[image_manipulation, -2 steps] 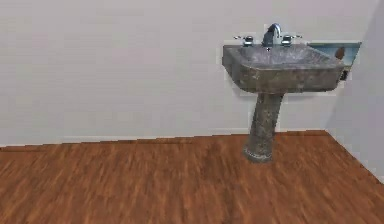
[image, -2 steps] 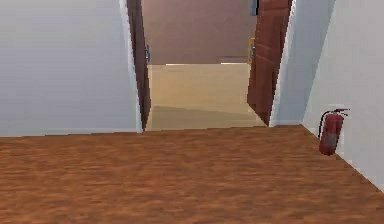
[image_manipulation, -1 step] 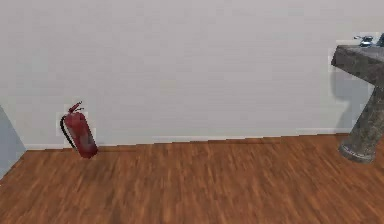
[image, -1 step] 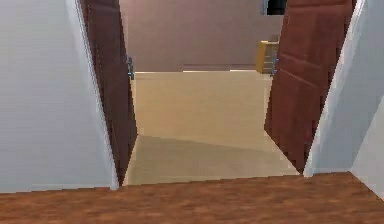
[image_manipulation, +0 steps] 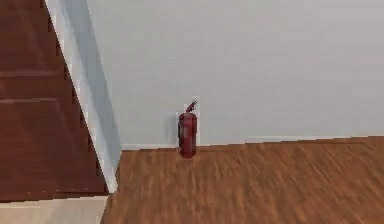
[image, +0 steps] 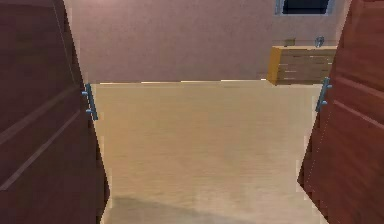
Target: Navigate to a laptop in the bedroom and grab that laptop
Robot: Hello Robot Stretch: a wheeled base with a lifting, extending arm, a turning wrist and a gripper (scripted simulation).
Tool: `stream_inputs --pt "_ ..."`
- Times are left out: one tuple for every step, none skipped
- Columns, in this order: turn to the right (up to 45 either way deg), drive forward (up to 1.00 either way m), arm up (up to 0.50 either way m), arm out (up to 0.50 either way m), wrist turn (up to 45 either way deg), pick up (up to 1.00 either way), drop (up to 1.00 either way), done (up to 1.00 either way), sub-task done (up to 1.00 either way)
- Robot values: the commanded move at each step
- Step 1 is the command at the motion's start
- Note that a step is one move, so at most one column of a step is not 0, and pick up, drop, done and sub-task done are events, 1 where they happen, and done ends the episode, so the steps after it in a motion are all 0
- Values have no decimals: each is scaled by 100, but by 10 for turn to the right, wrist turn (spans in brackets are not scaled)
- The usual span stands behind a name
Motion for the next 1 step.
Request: stream_inputs --pt "0 35 0 0 0 0 0 0 0"
